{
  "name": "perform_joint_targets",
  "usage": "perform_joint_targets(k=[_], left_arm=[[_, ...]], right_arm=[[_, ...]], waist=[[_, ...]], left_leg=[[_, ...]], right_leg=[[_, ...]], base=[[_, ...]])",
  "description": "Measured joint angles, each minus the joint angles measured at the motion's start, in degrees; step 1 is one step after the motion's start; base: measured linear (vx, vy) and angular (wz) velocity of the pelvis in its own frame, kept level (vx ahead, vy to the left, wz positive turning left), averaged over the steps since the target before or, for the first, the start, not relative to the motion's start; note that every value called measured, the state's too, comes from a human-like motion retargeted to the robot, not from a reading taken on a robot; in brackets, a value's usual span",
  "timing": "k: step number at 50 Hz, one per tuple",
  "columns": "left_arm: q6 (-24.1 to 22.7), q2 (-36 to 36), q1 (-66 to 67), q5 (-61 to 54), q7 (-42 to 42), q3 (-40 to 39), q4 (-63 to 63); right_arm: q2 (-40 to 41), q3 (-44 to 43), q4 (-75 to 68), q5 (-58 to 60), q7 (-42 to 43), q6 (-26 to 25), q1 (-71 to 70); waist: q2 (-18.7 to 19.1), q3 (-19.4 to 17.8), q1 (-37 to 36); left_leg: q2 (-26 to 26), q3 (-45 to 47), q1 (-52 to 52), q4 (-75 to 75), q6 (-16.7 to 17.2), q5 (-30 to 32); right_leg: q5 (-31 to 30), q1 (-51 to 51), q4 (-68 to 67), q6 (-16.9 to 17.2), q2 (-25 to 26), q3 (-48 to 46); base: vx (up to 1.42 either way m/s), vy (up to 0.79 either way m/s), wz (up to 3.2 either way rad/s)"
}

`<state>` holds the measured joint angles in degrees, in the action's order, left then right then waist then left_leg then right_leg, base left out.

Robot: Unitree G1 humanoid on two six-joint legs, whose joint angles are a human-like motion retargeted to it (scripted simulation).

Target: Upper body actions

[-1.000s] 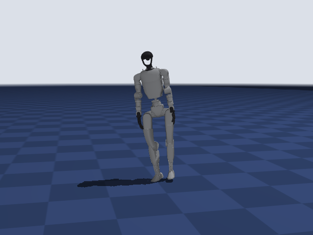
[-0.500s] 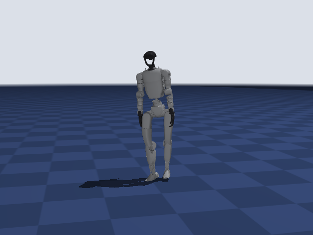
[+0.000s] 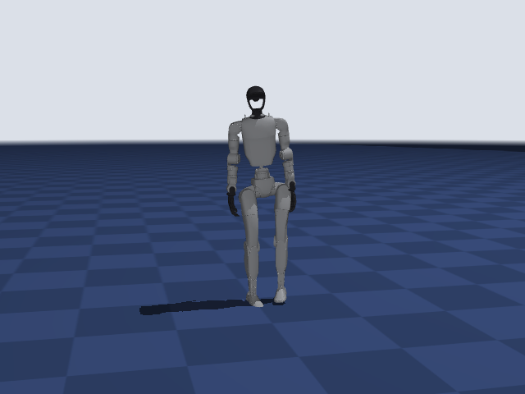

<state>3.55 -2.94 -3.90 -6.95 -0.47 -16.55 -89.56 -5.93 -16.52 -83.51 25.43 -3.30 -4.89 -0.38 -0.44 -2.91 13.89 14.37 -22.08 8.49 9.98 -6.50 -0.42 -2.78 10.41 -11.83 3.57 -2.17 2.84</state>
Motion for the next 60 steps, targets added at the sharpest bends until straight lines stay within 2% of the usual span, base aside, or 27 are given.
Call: perform_joint_targets(k=[3,5,7,10,13,15,19,20,22,26,27,28,30,32,36,38,40,43,45,47,48,50,57,60], left_arm=[[0.2,-0.3,-2.2,0.7,-0.1,1.2,2.2],[0.5,-0.2,-3.3,1.7,0.2,1.9,3.4],[0.4,0.6,-3.7,1.7,1.6,2.3,4.2],[-1.0,2.5,-3.5,-1.3,3.0,2.7,4.6],[-1.0,3.4,-3.9,-3.7,1.9,1.8,3.9],[-0.5,3.6,-4.2,-3.4,1.8,1.1,3.2],[-0.2,4.1,-4.9,-3.3,2.2,0.4,2.4],[0.0,4.3,-5.1,-3.6,1.8,0.1,2.3],[0.3,4.8,-5.5,-5.0,1.2,-0.8,2.0],[0.1,5.3,-6.5,-8.7,1.9,-3.6,1.2],[0.0,5.3,-6.5,-9.3,2.4,-4.3,1.1],[0.0,5.3,-6.4,-9.7,3.0,-4.8,0.9],[-0.2,5.4,-6.0,-10.6,4.2,-5.8,0.8],[-0.4,5.1,-6.1,-12.1,5.2,-7.0,0.1],[-0.9,3.8,-5.4,-14.6,6.2,-9.2,-0.5],[-0.8,3.3,-4.8,-15.2,6.0,-9.5,-0.7],[-0.4,2.9,-3.6,-15.6,5.6,-9.9,-1.5],[0.1,2.0,-1.7,-15.6,5.4,-10.1,-4.7],[0.8,1.5,-0.8,-14.7,5.0,-10.8,-5.7],[1.4,1.4,-0.6,-12.9,4.5,-10.7,-5.6],[1.6,1.2,-1.0,-11.8,4.2,-10.2,-5.5],[1.9,0.4,-1.8,-9.5,3.8,-8.8,-5.2],[2.4,-0.3,-3.0,-3.5,2.2,-3.0,-4.0],[2.5,0.0,-3.4,-2.6,2.2,-2.8,-3.6]], right_arm=[[0.0,0.5,-1.0,0.0,0.0,0.1,-0.2],[-0.2,0.4,-2.1,1.0,-0.5,-0.1,0.2],[-0.6,0.4,-3.1,2.2,-0.6,-0.4,0.9],[-1.3,1.1,-4.0,4.2,0.2,-0.4,2.0],[-1.7,1.3,-3.7,6.4,1.1,-0.4,2.3],[-2.0,0.9,-3.8,6.3,1.7,-0.4,2.7],[-2.6,-1.2,-4.5,4.0,2.2,-0.5,3.7],[-2.7,-1.9,-4.6,3.6,2.4,-0.8,4.1],[-2.8,-3.2,-4.6,3.7,3.2,-1.2,4.9],[-3.2,-4.1,-5.4,4.2,4.7,-2.2,5.9],[-3.3,-4.2,-5.7,4.1,5.0,-2.4,6.2],[-3.3,-4.5,-5.8,3.8,5.3,-2.6,6.5],[-3.4,-5.2,-5.8,3.2,5.8,-2.7,7.1],[-3.2,-5.7,-5.4,2.9,5.8,-2.8,6.6],[-2.6,-4.7,-3.6,1.8,6.4,-2.0,5.4],[-2.6,-4.3,-2.5,2.7,6.2,-1.9,4.6],[-2.5,-4.9,-0.9,5.4,6.2,-2.6,4.0],[-2.4,-5.2,1.4,6.4,6.5,-1.7,4.2],[-2.5,-3.4,2.4,4.4,6.5,-0.9,3.8],[-2.2,-2.4,3.3,3.0,5.7,-1.2,3.3],[-1.7,-2.3,3.7,2.4,5.2,-1.2,2.9],[-0.9,-2.1,4.3,0.8,4.3,-1.0,2.3],[1.5,-0.4,4.4,2.2,3.6,-1.5,2.1],[2.2,0.6,3.9,3.6,3.1,-2.0,1.7]], waist=[[-1.2,-1.9,-2.3],[-1.6,-2.2,-5.6],[-1.6,-1.8,-9.8],[-2.7,-1.2,-14.2],[-2.1,-0.5,-11.8],[-1.5,0.4,-9.8],[-1.1,2.7,-8.6],[-0.8,3.2,-8.7],[-0.5,4.4,-9.0],[-1.0,6.9,-8.2],[-1.1,7.4,-8.8],[-0.8,7.8,-10.0],[-0.5,8.5,-12.4],[-1.6,8.6,-13.6],[-3.1,7.0,-20.9],[-3.6,6.0,-22.3],[-2.5,6.0,-22.3],[3.8,5.7,-17.8],[8.3,3.7,-12.1],[7.5,2.0,-8.5],[6.7,1.4,-6.7],[5.4,0.4,-5.1],[2.7,-0.5,-5.5],[1.1,-0.4,-4.2]], left_leg=[[2.7,-5.2,0.7,0.0,0.3,1.8],[4.1,-7.8,1.1,-0.6,-0.4,3.1],[3.7,-5.7,2.1,-1.4,-2.2,2.8],[-0.1,10.2,4.7,-2.9,-5.7,-1.4],[-4.7,25.3,5.4,-5.5,-5.4,-6.4],[-8.0,37.2,5.5,-7.2,-2.7,-9.4],[-14.3,68.8,2.9,-7.6,5.8,-10.9],[-15.2,76.3,1.7,-7.4,6.9,-10.3],[-15.9,83.2,0.3,-6.1,6.8,-8.6],[-16.5,77.7,1.2,0.0,5.2,-6.5],[-16.4,77.2,0.6,0.2,6.1,-6.2],[-16.4,77.2,-0.6,-0.7,8.6,-6.0],[-15.2,79.9,-3.6,-3.1,10.2,-6.8],[-12.4,66.8,0.7,-3.4,8.8,-6.1],[-10.6,64.0,0.0,-5.0,6.8,-7.1],[-9.7,60.9,-0.6,-5.5,6.4,-7.0],[-10.2,57.4,-0.9,-5.8,6.0,-6.8],[-14.4,51.1,-2.5,-6.2,5.1,-6.2],[-17.8,45.6,-3.8,-6.1,5.0,-5.5],[-15.6,42.3,-4.3,-6.8,4.0,-4.6],[-14.1,40.5,-4.1,-7.1,3.5,-4.1],[-12.2,38.4,-3.8,-7.4,3.1,-3.6],[-9.2,32.4,-2.9,-6.7,3.5,-2.3],[-6.6,28.0,-3.3,-6.8,3.3,-1.3]], right_leg=[[2.3,-1.6,0.8,-3.6,-2.6,-11.4],[2.6,-2.3,1.4,-4.8,-3.1,-15.2],[2.6,-2.8,1.9,-4.8,-4.4,-19.4],[3.0,-3.8,2.9,-5.6,-6.0,-25.2],[3.8,-6.1,4.7,-5.5,-6.9,-35.2],[4.6,-7.6,5.9,-5.0,-7.4,-41.9],[6.1,-10.0,8.5,-4.0,-7.5,-54.7],[6.6,-10.5,9.1,-3.7,-7.1,-57.9],[7.6,-11.8,10.0,-2.6,-6.3,-64.8],[9.2,-14.3,11.2,-0.4,-5.3,-80.1],[9.6,-14.8,11.4,0.1,-4.7,-82.9],[10.2,-15.4,11.3,0.5,-3.7,-85.2],[11.0,-16.5,11.1,1.3,-2.0,-89.3],[10.7,-17.5,12.5,2.2,-1.2,-92.5],[10.0,-19.0,11.9,2.4,0.2,-92.8],[8.5,-20.8,10.3,1.9,0.3,-92.3],[5.0,-22.4,7.6,0.1,0.7,-91.6],[-1.6,-25.4,-0.7,-8.0,2.1,-89.7],[-2.6,-26.0,-13.2,-14.1,-0.9,-85.2],[-1.4,-18.3,-24.3,-9.8,-6.2,-68.4],[-1.2,-13.4,-26.9,-7.7,-6.3,-60.3],[-0.9,-7.2,-28.4,-4.5,-4.3,-50.2],[5.6,-1.0,-15.6,-5.0,-5.4,-36.0],[7.1,1.3,-8.1,-2.8,-4.4,-25.7]], base=[[-0.24,-0.09,1.92],[-0.17,-0.07,1.79],[-0.18,-0.04,1.78],[-0.25,0.00,2.13],[-0.36,0.04,3.27],[-0.40,0.14,3.61],[-0.37,0.15,3.53],[-0.40,0.23,3.47],[-0.39,0.23,3.42],[-0.23,0.18,3.29],[-0.12,0.22,2.34],[-0.14,0.31,2.07],[-0.09,0.26,1.89],[-0.02,0.21,1.60],[-0.02,0.13,0.48],[0.06,0.12,1.27],[0.14,0.13,1.37],[0.21,0.17,2.10],[0.16,0.13,2.62],[0.03,0.06,2.27],[-0.04,0.02,2.19],[-0.07,-0.03,1.81],[0.06,-0.10,1.35],[0.12,-0.12,1.47]])
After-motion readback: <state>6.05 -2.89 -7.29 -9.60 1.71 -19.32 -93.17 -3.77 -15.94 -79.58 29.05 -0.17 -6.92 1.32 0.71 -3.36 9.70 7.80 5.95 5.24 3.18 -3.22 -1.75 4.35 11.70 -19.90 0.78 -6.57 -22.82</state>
